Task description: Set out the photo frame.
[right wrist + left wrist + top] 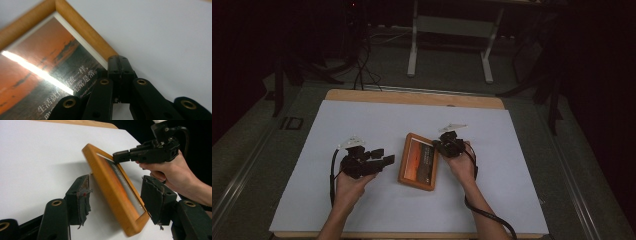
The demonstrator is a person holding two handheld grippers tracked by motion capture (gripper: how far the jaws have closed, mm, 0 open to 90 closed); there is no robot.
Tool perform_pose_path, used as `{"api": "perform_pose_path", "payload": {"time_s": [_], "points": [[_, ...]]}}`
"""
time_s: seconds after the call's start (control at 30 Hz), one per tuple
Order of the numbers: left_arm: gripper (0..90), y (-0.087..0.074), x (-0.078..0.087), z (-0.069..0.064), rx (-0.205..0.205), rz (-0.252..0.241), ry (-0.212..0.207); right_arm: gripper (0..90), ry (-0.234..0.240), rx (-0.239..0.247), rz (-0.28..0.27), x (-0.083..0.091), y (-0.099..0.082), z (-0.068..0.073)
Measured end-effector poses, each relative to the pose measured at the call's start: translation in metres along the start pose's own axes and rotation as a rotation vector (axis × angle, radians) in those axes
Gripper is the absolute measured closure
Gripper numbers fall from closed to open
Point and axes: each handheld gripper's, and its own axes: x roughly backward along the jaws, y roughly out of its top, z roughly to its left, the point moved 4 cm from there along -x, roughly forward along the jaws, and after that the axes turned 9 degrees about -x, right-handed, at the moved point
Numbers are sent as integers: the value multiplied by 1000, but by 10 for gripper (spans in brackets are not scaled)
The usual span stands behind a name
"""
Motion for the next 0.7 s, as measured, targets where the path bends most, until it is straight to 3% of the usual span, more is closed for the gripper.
{"api": "perform_pose_path", "payload": {"time_s": [0.1, 0.2, 0.33, 0.57, 0.7], "points": [[402, -1, -4, -4, 1, 13, -7, 900, -4, -12, 31, -4, -5, -6], [397, -3, -8, -10, -10, 31, -11, 900, 13, -27, 22, -4, -5, -8], [373, -6, -15, -18, 0, 53, -36, 900, -4, -12, 32, -5, -5, -7], [259, -18, -36, -34, -7, 122, -43, 900, 1, -19, 32, -5, -6, -7], [296, -26, -47, -40, -20, 162, -67, 900, 7, -24, 33, -5, -6, -7]]}}
